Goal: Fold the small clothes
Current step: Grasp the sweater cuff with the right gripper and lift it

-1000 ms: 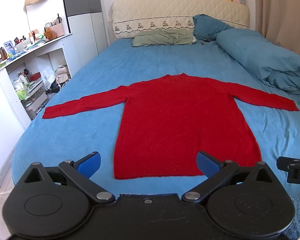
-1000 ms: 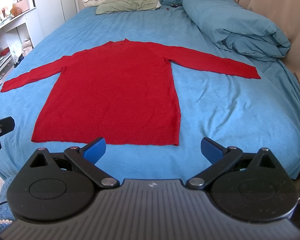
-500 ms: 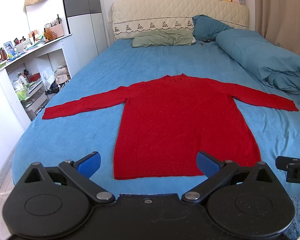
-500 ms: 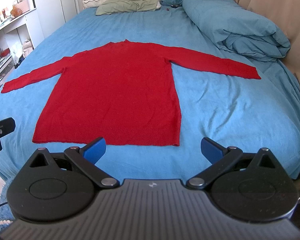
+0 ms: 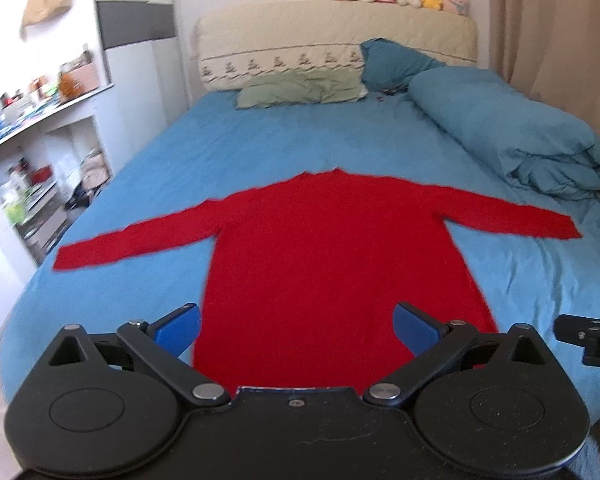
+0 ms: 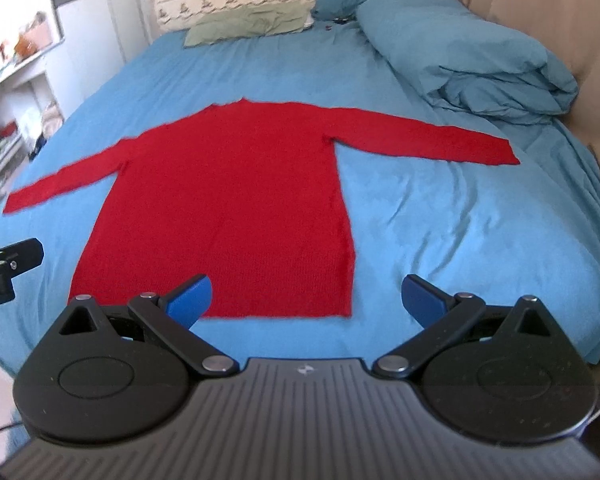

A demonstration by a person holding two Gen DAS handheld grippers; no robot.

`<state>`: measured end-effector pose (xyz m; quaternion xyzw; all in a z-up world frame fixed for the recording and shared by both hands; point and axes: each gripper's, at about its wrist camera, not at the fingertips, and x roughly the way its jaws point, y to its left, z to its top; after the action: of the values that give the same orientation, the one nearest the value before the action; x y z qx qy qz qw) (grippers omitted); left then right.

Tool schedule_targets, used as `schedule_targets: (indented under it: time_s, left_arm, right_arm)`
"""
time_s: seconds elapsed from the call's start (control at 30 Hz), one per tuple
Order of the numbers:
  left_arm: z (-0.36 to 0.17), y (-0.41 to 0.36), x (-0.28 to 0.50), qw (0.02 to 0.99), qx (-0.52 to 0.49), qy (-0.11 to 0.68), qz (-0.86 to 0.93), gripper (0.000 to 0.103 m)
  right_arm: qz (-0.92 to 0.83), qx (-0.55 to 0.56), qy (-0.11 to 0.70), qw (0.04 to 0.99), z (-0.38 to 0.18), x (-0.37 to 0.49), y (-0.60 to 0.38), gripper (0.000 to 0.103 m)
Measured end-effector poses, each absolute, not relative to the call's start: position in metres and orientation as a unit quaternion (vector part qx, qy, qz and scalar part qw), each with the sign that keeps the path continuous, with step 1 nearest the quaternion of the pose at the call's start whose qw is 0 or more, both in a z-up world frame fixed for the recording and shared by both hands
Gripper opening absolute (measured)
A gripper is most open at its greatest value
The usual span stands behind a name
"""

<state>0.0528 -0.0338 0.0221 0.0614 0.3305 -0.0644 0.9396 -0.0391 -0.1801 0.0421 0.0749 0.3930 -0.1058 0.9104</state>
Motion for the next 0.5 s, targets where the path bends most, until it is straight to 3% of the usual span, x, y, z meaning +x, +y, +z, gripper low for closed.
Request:
schedule_targets:
  time_s: [0.2,0.5]
  left_arm:
    - [0.019,-0.084,0.151,0.939,0.07,0.318,-0.113,0.103]
    - [-0.03,-0.166,0.302,0.919,0.036,0.341,-0.195,0.103]
  right_arm:
    - [-0.158,0.114,0.373,0.907,0.033,0.018,-0.255,0.103]
    - [-0.267,0.179,0.344,0.882,-0.028,0.122,-0.402,0.103]
